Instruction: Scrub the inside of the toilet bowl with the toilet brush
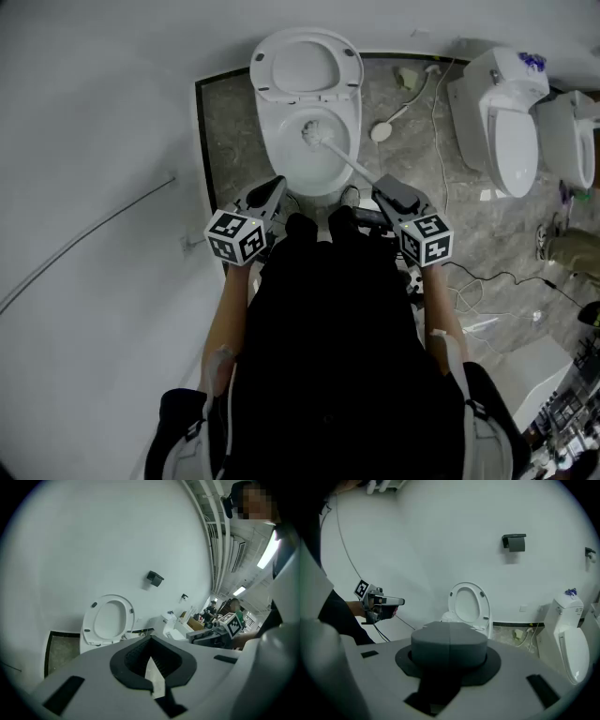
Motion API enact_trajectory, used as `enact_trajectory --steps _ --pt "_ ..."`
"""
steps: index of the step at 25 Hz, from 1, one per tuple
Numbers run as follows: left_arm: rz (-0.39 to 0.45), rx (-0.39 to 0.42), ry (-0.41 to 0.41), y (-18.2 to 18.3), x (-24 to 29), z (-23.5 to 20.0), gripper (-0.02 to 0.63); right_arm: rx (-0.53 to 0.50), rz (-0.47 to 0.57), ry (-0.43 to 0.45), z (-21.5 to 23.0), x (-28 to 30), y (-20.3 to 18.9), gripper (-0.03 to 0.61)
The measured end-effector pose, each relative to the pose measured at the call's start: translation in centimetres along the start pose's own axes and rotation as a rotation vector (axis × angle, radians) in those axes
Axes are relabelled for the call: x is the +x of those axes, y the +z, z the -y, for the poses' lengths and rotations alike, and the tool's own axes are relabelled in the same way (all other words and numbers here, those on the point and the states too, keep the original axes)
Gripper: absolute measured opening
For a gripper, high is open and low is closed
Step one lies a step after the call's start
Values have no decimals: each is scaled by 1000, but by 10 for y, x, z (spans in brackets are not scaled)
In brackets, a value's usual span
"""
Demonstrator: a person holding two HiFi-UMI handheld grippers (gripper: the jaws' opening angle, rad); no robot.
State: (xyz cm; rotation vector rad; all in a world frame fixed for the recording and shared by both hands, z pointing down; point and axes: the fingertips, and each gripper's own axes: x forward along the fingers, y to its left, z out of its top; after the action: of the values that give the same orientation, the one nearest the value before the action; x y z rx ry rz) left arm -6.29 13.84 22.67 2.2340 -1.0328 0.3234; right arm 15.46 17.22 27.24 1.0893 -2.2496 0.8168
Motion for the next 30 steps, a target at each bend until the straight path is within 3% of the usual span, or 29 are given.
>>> enact_trajectory --steps 30 --pt "-28 -23 -4 -12 5 -2 8 -11 -20 34 -1 15 1 150"
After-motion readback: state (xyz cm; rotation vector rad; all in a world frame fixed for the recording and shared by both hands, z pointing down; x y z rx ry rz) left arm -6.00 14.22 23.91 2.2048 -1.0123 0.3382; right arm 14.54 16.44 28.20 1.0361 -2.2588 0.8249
